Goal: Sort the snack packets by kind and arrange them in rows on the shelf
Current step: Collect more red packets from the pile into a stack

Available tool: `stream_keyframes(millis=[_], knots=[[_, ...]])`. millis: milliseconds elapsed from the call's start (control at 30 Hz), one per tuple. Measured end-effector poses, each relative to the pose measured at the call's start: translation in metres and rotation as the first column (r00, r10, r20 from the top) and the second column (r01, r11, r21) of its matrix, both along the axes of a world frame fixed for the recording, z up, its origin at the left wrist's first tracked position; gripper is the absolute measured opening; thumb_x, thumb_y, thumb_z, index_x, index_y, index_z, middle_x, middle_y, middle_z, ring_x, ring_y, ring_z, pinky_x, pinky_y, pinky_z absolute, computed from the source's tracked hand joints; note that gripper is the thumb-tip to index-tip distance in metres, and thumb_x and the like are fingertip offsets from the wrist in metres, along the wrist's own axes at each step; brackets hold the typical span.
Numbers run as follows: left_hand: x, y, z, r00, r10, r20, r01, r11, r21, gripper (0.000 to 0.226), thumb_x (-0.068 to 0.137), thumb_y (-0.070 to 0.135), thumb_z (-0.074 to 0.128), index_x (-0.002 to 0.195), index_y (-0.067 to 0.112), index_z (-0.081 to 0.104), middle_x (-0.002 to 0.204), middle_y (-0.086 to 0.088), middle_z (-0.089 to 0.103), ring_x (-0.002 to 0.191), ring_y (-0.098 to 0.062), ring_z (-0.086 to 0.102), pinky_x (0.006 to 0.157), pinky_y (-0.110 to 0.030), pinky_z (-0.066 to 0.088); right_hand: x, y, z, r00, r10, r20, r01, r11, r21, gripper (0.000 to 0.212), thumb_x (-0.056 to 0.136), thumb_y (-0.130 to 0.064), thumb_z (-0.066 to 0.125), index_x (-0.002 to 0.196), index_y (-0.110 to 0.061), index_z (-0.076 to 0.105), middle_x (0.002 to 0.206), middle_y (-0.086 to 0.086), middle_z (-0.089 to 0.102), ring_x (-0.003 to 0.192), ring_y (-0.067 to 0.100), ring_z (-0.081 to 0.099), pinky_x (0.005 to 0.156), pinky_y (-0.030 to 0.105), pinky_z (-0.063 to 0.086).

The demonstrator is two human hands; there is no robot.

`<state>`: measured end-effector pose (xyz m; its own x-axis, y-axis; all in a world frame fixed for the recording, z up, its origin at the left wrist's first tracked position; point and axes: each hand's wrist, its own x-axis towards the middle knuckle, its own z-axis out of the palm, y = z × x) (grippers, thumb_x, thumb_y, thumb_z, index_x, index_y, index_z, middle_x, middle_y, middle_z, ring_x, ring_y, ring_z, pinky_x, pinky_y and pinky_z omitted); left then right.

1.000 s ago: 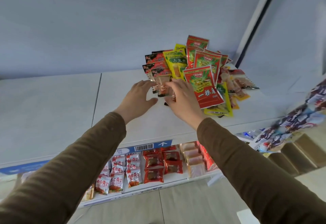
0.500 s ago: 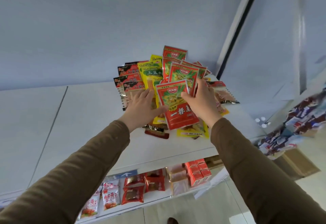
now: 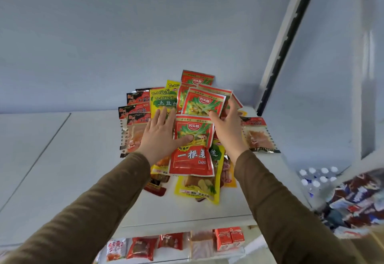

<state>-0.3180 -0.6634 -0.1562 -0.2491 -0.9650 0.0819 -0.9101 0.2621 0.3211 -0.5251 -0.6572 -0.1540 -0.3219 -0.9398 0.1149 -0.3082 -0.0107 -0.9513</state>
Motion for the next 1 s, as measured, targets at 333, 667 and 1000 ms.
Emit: stream_keyframes(millis=[333,667,1000], knots=[[-0.015,-0.018,-0.008,0.986,-0.019,-0.167,0.003,0.995,-0.097,0.107,0.083,0.089,0.032,0.163,0.025,0.003,0.172,-0.002,0.006,0.158,-0.023,0.000,0.128,-0.049,0.005,0.011,0.008,0.008,0.941,0.206,0.269,-0.183,0.977,-0.108,0.076,0.084,-0.041,0.080,0.145,-0.040,0.034,0.127,-0.012,0.065,0.108,0.012,0.070,0.089,0.045,0.059],[0.002,-0.009,0.049,0.522,0.123,-0.844,0.120,0.969,0.216,0.056,0.083,0.055,0.072,0.123,0.021,0.053,0.111,0.001,0.074,0.092,-0.017,0.076,0.089,-0.046,0.061,0.030,0.005,0.048,0.910,0.254,0.326,-0.247,0.967,-0.064,0.032,0.095,-0.033,0.069,0.124,-0.025,0.059,0.109,-0.001,0.074,0.091,0.020,0.076,0.079,0.041,0.062],[0.031,0.002,0.044,0.241,0.409,-0.880,0.379,0.796,0.473,0.055,0.085,0.017,0.075,0.136,0.016,0.055,0.118,-0.016,0.074,0.097,-0.035,0.075,0.073,-0.042,0.063,0.083,-0.010,0.036,0.927,0.268,0.264,-0.278,0.961,0.001,0.059,0.089,-0.055,0.067,0.136,-0.032,0.040,0.138,-0.007,0.056,0.124,0.014,0.057,0.106,0.046,0.048]])
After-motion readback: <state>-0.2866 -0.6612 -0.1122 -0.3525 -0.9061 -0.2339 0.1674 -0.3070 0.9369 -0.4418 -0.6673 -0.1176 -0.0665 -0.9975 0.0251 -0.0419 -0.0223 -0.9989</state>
